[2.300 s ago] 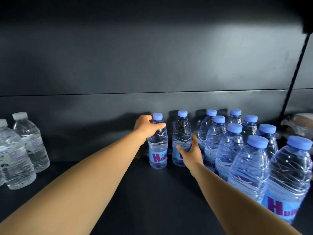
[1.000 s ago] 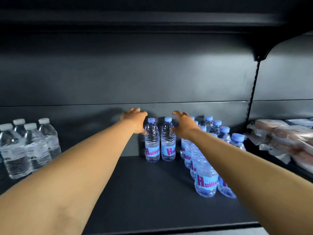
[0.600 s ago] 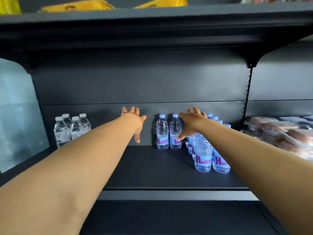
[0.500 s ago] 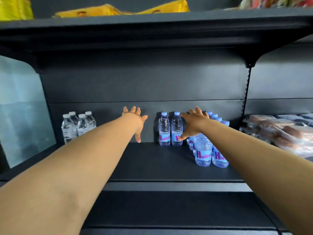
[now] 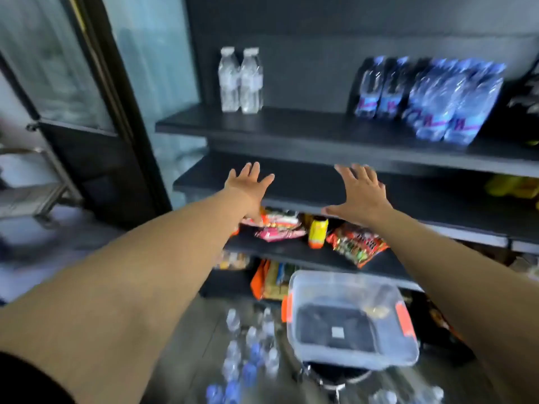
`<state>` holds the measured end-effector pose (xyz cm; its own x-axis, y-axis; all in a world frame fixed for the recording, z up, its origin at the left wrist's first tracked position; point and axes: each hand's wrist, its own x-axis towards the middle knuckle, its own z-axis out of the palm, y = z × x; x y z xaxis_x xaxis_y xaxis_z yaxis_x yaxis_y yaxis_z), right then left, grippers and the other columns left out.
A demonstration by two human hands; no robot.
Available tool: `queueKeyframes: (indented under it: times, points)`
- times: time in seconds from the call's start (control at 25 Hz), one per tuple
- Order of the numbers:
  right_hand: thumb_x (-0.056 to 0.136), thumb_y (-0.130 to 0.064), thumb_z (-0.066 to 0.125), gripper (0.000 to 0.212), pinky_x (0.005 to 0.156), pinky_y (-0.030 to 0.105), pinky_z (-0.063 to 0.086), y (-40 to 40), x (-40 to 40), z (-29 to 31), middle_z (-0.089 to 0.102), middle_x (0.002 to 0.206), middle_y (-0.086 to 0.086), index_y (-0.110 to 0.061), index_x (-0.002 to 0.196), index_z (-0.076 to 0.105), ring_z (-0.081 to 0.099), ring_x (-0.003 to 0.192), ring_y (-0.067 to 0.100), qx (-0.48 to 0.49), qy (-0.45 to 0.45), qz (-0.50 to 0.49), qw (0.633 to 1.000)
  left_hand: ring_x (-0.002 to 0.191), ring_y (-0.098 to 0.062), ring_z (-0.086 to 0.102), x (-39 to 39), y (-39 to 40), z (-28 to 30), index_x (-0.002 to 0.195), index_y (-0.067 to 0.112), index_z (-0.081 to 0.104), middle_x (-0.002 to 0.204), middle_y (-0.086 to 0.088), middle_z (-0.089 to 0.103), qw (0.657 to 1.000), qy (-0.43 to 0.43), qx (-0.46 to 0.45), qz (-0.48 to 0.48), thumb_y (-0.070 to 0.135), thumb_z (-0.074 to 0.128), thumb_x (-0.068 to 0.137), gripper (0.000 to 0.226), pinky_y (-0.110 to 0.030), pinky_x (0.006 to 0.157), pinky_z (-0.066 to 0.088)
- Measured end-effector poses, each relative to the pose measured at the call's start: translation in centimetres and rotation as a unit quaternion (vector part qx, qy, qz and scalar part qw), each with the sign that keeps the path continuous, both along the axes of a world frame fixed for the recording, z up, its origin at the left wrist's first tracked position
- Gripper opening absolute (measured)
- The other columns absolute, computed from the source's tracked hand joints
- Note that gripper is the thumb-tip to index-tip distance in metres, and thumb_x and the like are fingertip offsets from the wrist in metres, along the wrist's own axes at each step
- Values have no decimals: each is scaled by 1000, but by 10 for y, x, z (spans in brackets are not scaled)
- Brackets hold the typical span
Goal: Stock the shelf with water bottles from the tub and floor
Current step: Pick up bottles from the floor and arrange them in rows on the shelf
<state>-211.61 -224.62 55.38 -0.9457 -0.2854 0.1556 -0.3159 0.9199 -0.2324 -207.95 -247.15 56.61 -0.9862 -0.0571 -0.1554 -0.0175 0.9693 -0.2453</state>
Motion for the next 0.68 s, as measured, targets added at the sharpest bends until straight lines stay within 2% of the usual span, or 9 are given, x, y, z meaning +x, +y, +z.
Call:
queueKeyframes:
  times: [0.2,0.32,0.4,0.52,0.64,0.68]
  points:
    - [74,-45,74,96,115,47,19,-49,89,-147,16,156,9,-25,149,17,9,144,28,-71,-93,39,992,146,-31,1,103,-67,-144,150,28,-2,157,-15,-8,989,-22,124,72,51,76,67,117,-48,114,20]
    - [74,-39,75,92,113,39,20,-74,128,-231,27,152,11,-17,147,25,19,142,27,-110,-138,78,981,145,-30,8,158,-86,-240,150,25,1,157,-16,2,955,-14,246,167,48,73,72,109,-41,112,23]
    - [74,-39,74,90,113,33,18,-88,147,-290,32,149,12,-14,147,26,24,140,27,-116,-177,98,972,145,-27,8,190,-92,-314,150,25,1,157,-14,3,919,-25,313,238,47,72,74,105,-37,113,21]
    - [76,-36,74,91,114,31,17,-98,165,-377,25,154,4,-22,148,21,21,142,22,-128,-249,85,956,144,-24,15,224,-90,-421,150,20,9,156,-14,14,851,-17,413,323,42,76,71,106,-31,112,19]
    - [75,-36,76,89,114,33,26,-107,171,-483,29,151,0,-22,147,26,33,137,22,-152,-309,77,936,139,-21,28,245,-82,-531,148,12,19,151,-9,27,771,6,499,396,29,79,72,99,-20,103,23]
    - [75,-35,76,88,112,30,27,-111,172,-517,30,150,-1,-22,146,26,33,137,19,-160,-334,70,926,137,-19,30,252,-77,-568,147,11,21,150,-6,30,741,15,522,422,26,79,72,96,-17,99,23]
